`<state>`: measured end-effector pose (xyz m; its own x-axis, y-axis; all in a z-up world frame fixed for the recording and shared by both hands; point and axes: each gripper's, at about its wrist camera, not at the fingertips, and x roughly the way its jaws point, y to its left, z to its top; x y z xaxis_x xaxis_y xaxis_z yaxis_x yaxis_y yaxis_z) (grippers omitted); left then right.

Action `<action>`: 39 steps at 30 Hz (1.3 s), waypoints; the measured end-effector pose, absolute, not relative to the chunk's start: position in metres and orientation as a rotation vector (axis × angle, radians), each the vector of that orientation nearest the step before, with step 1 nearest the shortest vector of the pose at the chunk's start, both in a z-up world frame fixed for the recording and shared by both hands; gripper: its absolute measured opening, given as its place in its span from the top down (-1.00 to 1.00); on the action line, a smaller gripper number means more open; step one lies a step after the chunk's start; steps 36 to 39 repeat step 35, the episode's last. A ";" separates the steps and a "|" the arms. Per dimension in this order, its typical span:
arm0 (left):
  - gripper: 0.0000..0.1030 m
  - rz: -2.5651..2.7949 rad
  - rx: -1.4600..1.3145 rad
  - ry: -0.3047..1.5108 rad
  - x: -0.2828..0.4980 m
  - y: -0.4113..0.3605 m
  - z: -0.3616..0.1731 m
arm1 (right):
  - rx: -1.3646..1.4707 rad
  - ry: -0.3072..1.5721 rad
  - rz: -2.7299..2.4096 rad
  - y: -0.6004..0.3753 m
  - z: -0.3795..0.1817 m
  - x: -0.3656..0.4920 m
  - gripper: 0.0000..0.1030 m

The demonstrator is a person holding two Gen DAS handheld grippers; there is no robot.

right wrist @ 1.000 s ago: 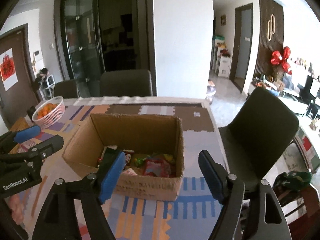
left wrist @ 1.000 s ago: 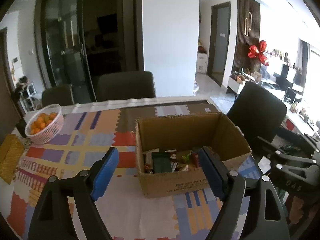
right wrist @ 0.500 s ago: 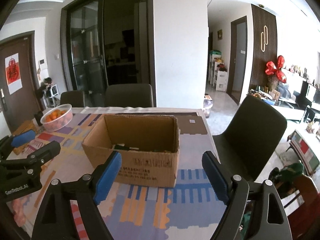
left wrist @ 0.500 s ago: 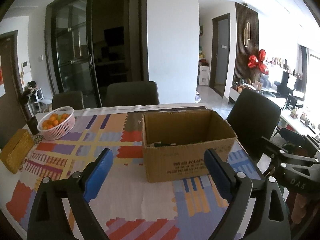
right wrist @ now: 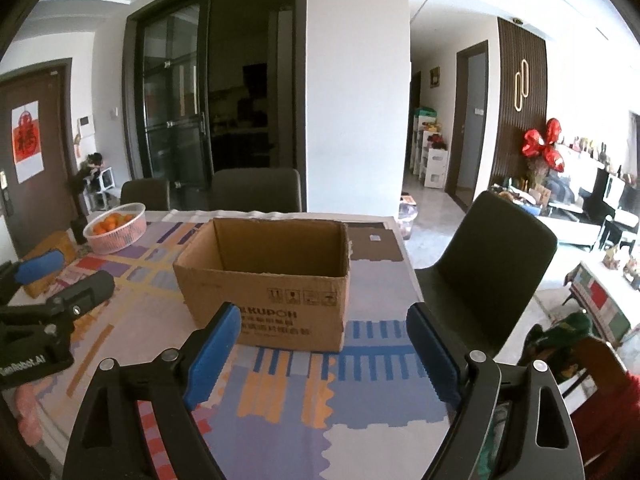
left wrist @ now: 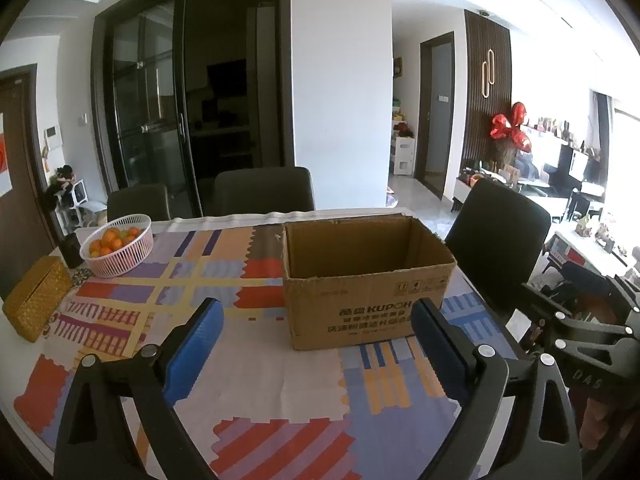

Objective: Organize snacks

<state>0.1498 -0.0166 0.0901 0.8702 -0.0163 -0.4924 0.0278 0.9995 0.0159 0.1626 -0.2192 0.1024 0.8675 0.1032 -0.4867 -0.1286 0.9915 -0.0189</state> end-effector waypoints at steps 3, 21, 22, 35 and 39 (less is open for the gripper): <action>-0.94 -0.027 0.020 0.500 0.145 -0.017 0.095 | -0.052 0.506 0.125 -0.221 0.104 0.157 -0.66; -0.98 -0.014 0.040 0.463 0.132 -0.022 0.102 | -0.049 0.494 0.134 -0.222 0.104 0.147 -0.66; -0.98 -0.013 0.038 0.464 0.132 -0.022 0.102 | -0.051 0.491 0.135 -0.222 0.104 0.147 -0.66; -0.98 -0.011 0.022 0.477 0.132 -0.018 0.103 | -0.062 0.487 0.131 -0.221 0.105 0.144 -0.66; -0.98 -0.011 0.022 0.477 0.132 -0.018 0.103 | -0.062 0.487 0.131 -0.221 0.105 0.144 -0.66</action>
